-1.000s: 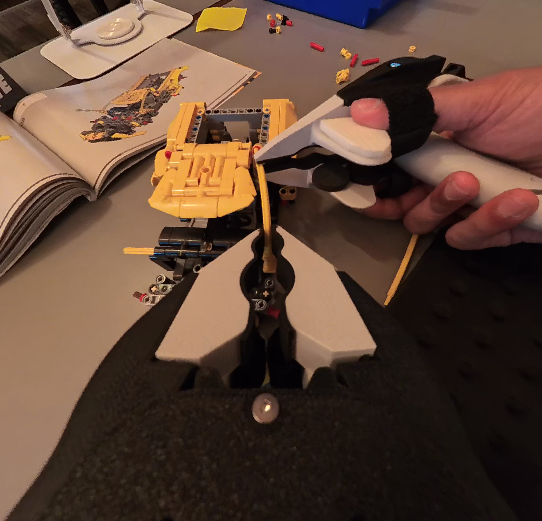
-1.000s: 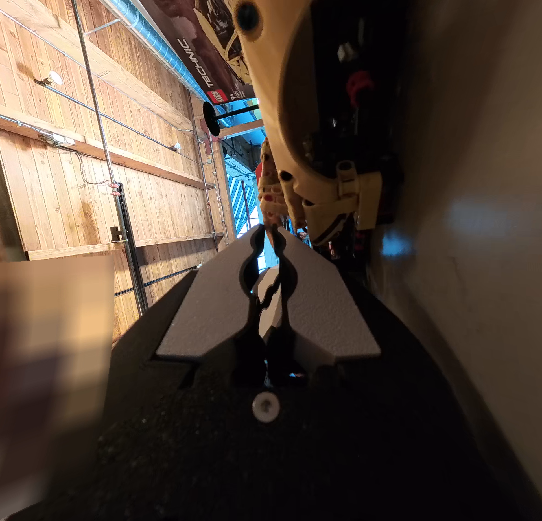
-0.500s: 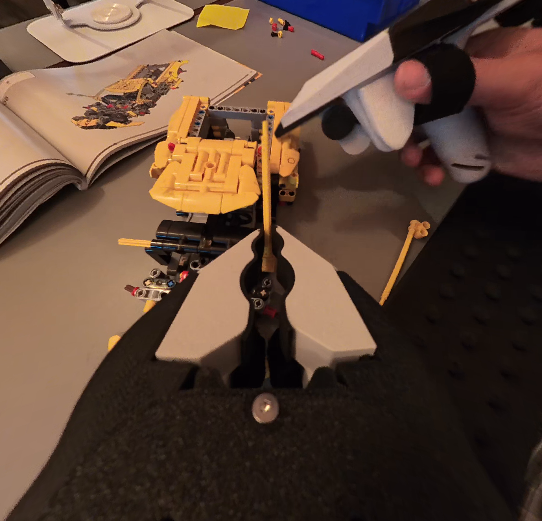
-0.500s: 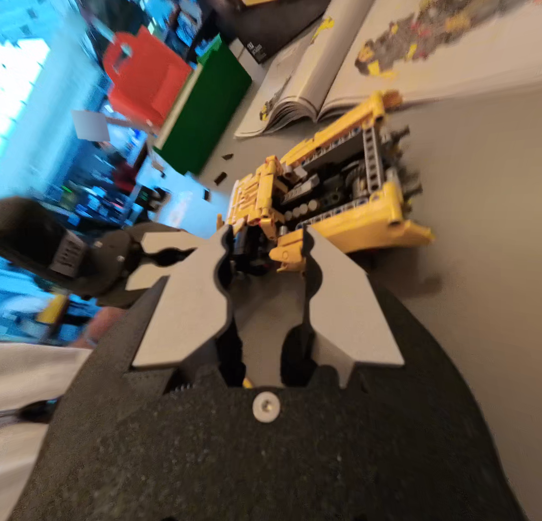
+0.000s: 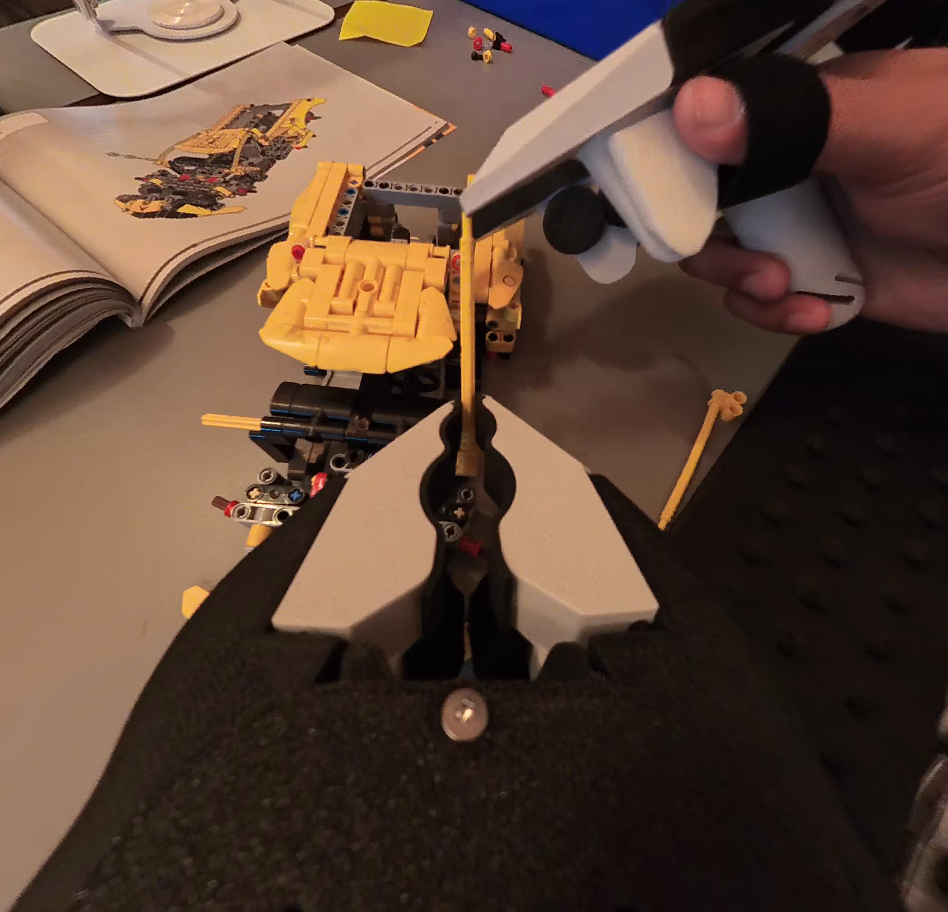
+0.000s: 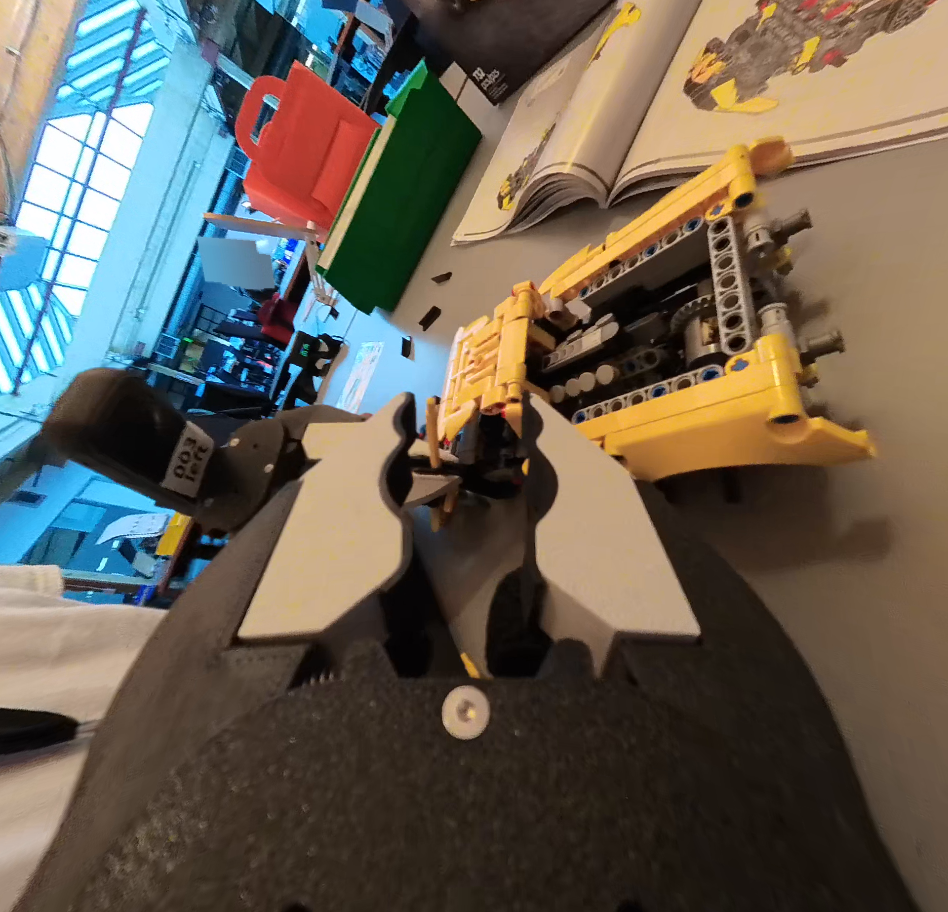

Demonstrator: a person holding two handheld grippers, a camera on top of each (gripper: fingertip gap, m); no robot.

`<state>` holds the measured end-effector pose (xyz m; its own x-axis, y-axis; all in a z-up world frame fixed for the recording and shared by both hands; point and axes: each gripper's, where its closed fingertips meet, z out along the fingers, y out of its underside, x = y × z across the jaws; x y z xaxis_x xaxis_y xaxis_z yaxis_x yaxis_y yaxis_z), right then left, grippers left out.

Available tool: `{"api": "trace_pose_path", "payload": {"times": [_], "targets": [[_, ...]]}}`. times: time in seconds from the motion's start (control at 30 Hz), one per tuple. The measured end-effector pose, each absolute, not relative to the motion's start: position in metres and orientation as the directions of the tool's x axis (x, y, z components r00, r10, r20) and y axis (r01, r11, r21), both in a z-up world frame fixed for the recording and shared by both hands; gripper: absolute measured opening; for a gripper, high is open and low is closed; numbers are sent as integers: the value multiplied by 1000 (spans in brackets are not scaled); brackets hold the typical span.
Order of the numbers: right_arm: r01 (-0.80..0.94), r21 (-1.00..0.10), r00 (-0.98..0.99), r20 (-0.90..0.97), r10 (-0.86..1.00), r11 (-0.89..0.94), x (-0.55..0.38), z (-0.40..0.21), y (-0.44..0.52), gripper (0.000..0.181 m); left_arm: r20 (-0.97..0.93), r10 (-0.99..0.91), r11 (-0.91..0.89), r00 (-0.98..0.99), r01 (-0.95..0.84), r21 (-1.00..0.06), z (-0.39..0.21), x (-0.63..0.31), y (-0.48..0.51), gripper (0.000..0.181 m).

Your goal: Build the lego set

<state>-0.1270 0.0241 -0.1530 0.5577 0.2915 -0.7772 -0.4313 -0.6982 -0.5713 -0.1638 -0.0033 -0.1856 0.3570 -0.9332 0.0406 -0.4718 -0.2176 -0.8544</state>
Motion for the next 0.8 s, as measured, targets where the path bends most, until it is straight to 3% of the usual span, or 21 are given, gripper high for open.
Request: {"api": "trace_pose_path", "payload": {"times": [0.1,0.13,0.23,0.6,0.8], "targets": [[-376,-611,623,-723,298,-697,-124,-159,25,31,34,-934,-211,355,-474,-855,-186,-164,-4,3],[-353,-613,657,-701,279,-707,-122,-164,26,42,31,-935,-209,354,-475,-855,-186,-164,-4,3],[-323,-647,691,-660,294,-691,-120,-163,26,44,22,-935,-201,353,-478,-855,-186,-164,-5,3],[-313,-619,683,-674,282,-720,-126,-174,27,26,28,-936,-205,351,-480,-853,-187,-165,-6,3],[-311,-613,678,-679,282,-726,-127,-175,28,25,46,-935,-220,352,-471,-855,-186,-166,-5,3]]}}
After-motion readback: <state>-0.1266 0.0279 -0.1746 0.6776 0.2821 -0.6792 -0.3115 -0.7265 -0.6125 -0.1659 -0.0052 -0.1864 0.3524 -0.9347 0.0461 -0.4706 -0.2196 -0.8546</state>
